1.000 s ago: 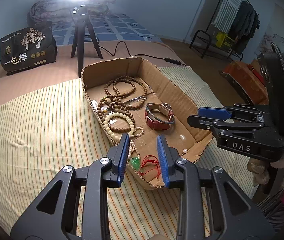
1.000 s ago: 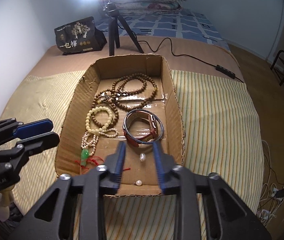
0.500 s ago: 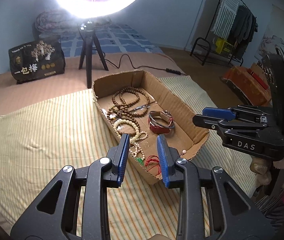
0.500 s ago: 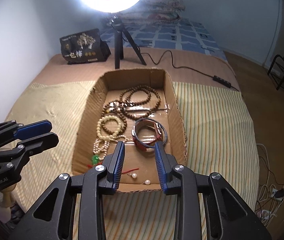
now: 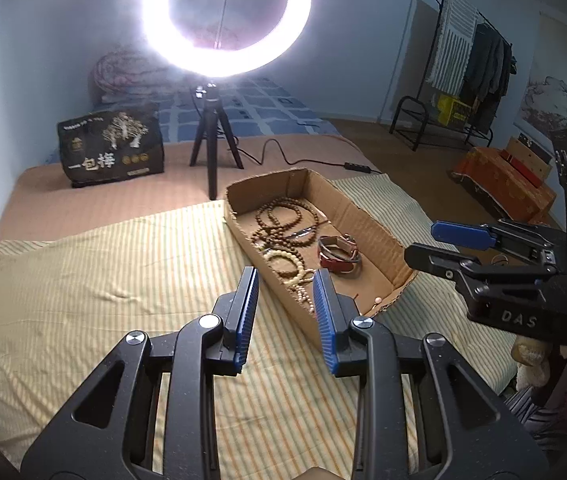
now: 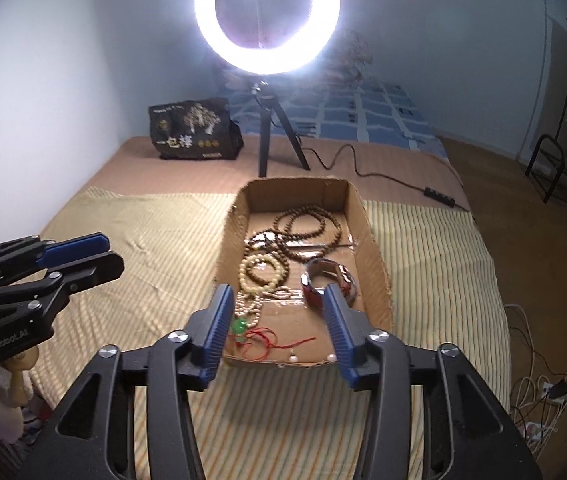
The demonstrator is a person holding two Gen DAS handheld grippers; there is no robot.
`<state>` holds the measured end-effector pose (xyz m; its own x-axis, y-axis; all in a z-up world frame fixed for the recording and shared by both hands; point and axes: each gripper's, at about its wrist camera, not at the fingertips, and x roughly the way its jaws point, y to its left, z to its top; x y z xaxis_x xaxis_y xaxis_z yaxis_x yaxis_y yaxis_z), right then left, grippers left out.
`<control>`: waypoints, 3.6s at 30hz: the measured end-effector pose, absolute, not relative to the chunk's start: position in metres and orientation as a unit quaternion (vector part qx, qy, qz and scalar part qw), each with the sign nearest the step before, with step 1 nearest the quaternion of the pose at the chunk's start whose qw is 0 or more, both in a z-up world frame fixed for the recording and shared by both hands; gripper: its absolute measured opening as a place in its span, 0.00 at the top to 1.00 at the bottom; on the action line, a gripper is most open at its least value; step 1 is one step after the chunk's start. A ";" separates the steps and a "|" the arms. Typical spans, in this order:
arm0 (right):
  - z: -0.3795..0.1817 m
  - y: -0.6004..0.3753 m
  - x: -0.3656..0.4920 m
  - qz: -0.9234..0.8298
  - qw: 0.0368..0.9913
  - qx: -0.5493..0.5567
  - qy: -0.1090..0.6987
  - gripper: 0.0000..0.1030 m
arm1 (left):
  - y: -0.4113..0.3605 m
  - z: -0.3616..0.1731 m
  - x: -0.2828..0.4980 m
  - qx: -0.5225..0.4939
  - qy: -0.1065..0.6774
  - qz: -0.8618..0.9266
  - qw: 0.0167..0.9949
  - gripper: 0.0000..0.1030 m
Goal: Organize jewelry
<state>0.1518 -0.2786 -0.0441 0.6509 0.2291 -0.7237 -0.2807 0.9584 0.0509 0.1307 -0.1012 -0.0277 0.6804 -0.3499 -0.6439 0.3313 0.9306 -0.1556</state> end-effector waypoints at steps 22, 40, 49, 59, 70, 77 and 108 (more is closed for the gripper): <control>-0.032 -0.242 0.104 0.130 0.933 -0.060 0.330 0.23 | -0.068 -0.013 0.073 0.009 0.318 -0.158 0.935 0.22; -0.039 -0.241 0.109 0.102 0.939 -0.059 0.323 0.21 | -0.072 -0.017 0.072 0.049 0.315 -0.111 0.941 0.01; -0.039 -0.240 0.109 0.099 0.940 -0.058 0.321 0.21 | -0.071 -0.017 0.072 0.045 0.317 -0.113 0.940 0.01; -0.039 -0.242 0.108 0.095 0.939 -0.060 0.326 0.21 | -0.072 -0.015 0.072 0.044 0.318 -0.115 0.940 0.01; -0.039 -0.242 0.108 0.094 0.939 -0.061 0.326 0.21 | -0.074 -0.014 0.071 0.045 0.318 -0.117 0.940 0.01; -0.040 -0.243 0.109 0.092 0.939 -0.058 0.327 0.21 | -0.074 -0.014 0.071 0.045 0.318 -0.118 0.940 0.01; -0.040 -0.244 0.109 0.092 0.938 -0.058 0.329 0.21 | -0.076 -0.013 0.071 0.044 0.318 -0.117 0.940 0.01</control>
<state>0.1094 -0.2437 -0.0400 0.7669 0.1356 -0.6273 -0.2114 0.9762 -0.0475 0.0708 -0.0757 -0.0128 0.7703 -0.1912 -0.6083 0.2476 0.9688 0.0090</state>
